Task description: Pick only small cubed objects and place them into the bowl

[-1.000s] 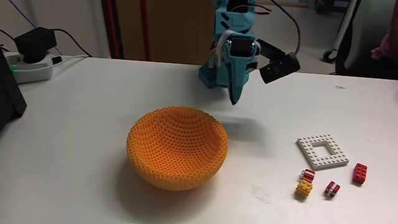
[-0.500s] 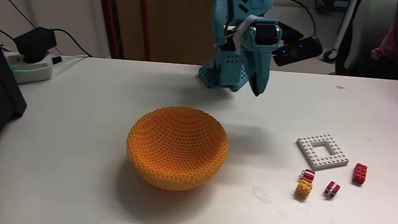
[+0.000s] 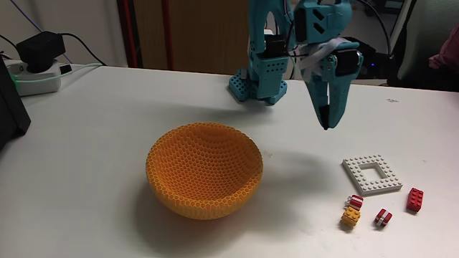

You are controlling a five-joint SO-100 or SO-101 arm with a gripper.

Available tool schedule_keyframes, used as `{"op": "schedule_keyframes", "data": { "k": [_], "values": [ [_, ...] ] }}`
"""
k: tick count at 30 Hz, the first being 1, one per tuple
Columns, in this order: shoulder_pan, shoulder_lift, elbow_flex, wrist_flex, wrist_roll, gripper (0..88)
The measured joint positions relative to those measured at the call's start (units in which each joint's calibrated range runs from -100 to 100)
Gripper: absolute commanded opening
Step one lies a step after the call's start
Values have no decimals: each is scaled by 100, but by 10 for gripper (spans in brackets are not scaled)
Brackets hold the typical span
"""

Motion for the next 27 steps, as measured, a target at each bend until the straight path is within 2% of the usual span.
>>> {"op": "schedule_keyframes", "data": {
  "k": [2,13,27],
  "values": [
    [-184,472,-325,11,34,5],
    [-406,2646,-1527,-189,259,201],
    [-213,4840,-3103,-488,469,249]
  ]
}}
